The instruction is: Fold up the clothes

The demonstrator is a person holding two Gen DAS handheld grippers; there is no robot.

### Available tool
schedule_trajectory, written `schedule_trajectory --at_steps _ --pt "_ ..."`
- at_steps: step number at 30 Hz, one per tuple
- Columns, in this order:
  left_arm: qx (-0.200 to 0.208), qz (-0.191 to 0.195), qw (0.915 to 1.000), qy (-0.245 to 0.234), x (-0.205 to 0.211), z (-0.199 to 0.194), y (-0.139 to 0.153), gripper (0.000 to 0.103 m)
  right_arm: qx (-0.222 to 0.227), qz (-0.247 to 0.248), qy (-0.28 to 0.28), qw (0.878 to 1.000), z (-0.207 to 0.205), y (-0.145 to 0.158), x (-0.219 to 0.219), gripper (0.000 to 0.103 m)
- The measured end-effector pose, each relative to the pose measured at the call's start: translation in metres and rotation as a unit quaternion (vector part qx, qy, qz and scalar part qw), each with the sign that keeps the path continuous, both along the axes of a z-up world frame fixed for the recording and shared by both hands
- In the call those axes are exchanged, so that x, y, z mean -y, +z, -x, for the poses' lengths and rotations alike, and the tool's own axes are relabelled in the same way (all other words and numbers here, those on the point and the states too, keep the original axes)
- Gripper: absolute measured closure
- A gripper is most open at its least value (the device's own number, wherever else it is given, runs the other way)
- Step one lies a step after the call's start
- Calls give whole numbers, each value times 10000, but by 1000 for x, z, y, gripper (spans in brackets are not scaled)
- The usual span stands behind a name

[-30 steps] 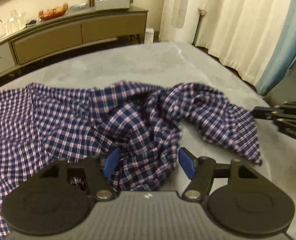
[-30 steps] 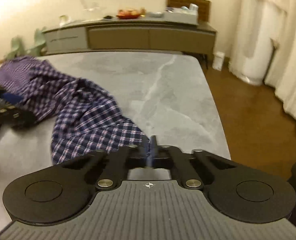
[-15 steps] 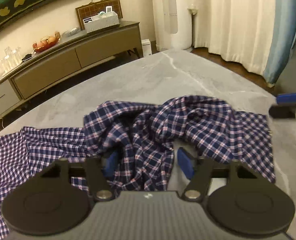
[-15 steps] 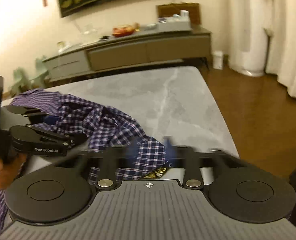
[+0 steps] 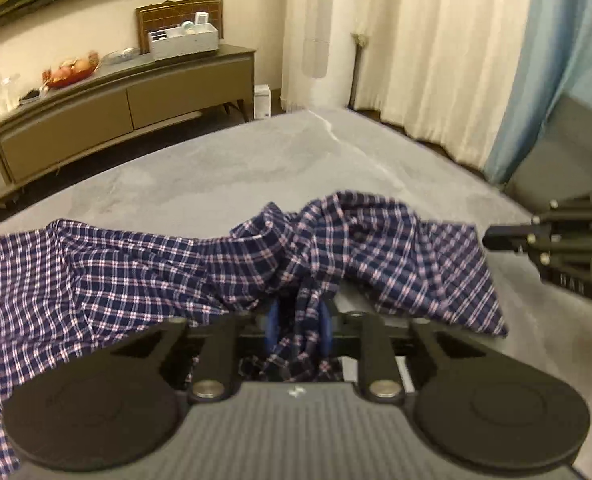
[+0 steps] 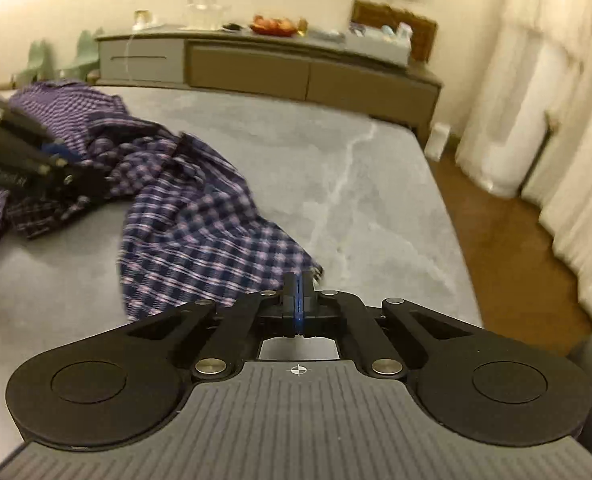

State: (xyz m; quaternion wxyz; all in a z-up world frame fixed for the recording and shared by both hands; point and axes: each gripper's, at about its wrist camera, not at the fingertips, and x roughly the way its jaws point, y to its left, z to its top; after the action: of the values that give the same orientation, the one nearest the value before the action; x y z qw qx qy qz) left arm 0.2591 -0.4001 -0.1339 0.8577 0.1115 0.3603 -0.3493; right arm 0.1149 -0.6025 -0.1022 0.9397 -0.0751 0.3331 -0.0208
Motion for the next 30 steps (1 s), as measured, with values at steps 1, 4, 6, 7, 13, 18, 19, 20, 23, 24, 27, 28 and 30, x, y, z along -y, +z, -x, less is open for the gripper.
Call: schedule_trajectory --at_steps 1,4,6,7,13,18,19,20,23,24,27,28,30 --pt "-67 118 9999 53 -4 -2 3 74 80 25 30 10000 3 6 -2 103" --pt "-221 503 9983 170 -17 -3 15 67 243 -152 131 9995 7 21 -4 103" --pt "-269 783 9961 294 -32 -4 23 55 303 -394 261 9984 5 30 -5 96" --pt "-298 914 9947 365 -41 -3 27 52 335 -474 332 9978 0 31 -8 87" --pt "-512 915 9886 1076 -96 -18 17 52 11 -453 591 9972 -59 14 -30 18" --pt "-531 189 9806 1876 -135 -49 -5 64 -486 -405 794 9948 -94 -5 -42 90" --pt "-395 17 9799 1955 -138 -52 -5 64 -469 157 781 9957 -92 -5 -52 92" --pt "-253 -197 9770 2109 -140 -54 -6 65 -426 883 743 9924 -90 -6 -65 95" --pt "-167 -401 9706 2368 -145 -62 -6 64 289 2964 701 9521 -57 -6 -102 97" --pt "-202 -408 9707 2360 -146 -63 -5 64 619 3557 746 9295 -37 -6 -114 97" --pt "-279 -413 9725 2276 -149 -63 -2 62 879 4702 1313 8683 26 -22 -143 65" --pt "-298 -410 9734 2232 -149 -62 -2 60 555 4620 1526 8719 43 -29 -144 53" --pt "-423 -285 9744 2190 -153 -60 0 58 -101 4091 1771 8951 74 -33 -140 42"
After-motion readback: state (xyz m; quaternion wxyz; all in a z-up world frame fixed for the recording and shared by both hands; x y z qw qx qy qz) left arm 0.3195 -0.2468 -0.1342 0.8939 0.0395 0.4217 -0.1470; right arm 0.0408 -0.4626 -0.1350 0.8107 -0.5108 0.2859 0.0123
